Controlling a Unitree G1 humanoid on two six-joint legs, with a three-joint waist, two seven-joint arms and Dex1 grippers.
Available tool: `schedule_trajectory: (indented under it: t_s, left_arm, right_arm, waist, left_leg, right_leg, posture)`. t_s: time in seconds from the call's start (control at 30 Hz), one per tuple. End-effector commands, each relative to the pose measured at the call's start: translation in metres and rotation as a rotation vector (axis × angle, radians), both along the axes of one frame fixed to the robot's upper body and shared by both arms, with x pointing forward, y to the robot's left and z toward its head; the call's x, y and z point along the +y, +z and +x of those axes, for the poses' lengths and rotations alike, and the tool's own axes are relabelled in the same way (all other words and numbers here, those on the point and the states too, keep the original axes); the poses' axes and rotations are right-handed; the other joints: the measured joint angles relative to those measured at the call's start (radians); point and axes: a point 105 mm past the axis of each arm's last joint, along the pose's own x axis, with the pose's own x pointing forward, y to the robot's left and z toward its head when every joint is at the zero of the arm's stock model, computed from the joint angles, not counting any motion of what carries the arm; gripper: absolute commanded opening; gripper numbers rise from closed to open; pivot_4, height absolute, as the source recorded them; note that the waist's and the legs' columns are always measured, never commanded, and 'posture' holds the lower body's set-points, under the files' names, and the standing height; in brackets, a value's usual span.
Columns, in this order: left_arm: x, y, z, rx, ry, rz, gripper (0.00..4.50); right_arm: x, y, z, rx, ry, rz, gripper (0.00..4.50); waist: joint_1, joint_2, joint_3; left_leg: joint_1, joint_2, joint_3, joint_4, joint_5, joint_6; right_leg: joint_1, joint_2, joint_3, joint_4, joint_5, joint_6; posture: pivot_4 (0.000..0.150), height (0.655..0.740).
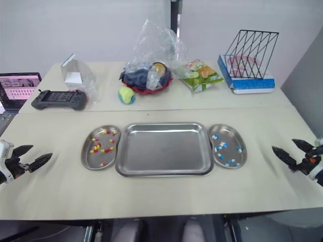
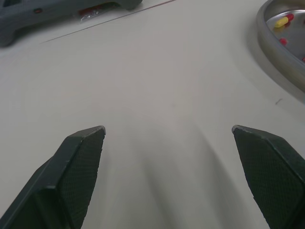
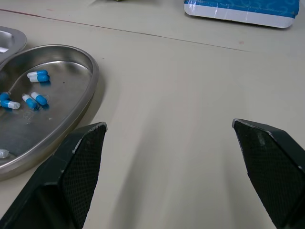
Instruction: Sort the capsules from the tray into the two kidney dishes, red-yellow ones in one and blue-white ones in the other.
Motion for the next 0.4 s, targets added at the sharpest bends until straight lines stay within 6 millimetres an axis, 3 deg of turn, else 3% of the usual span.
schedule_trajectory:
  t_s: [0.03, 0.4]
  left_arm:
    - [-0.003, 0.013, 0.003, -0.054, -0.029, 0.02, 4.5]
    - [-0.013, 0.012, 0.002, -0.024, -0.089, -0.01, 4.5]
  right_arm:
    - [0.008, 0.011, 0.003, -0.041, 0.045, -0.008, 4.45]
    - [0.018, 0.017, 0.009, -0.034, 0.096, -0.006, 4.45]
  waist:
    - [-0.001, 0.0, 0.0]
    - [-0.002, 0.0, 0.0]
  left_leg:
    - [0.0, 0.0, 0.0, 0.0, 0.0, 0.0]
    - [0.0, 0.0, 0.0, 0.0, 0.0, 0.0]
  right_leg:
    - [0.0, 0.0, 0.0, 0.0, 0.0, 0.0]
    - [0.0, 0.0, 0.0, 0.0, 0.0, 0.0]
  posture:
    - [0.15, 0.7346]
    - [0.15, 0.7346]
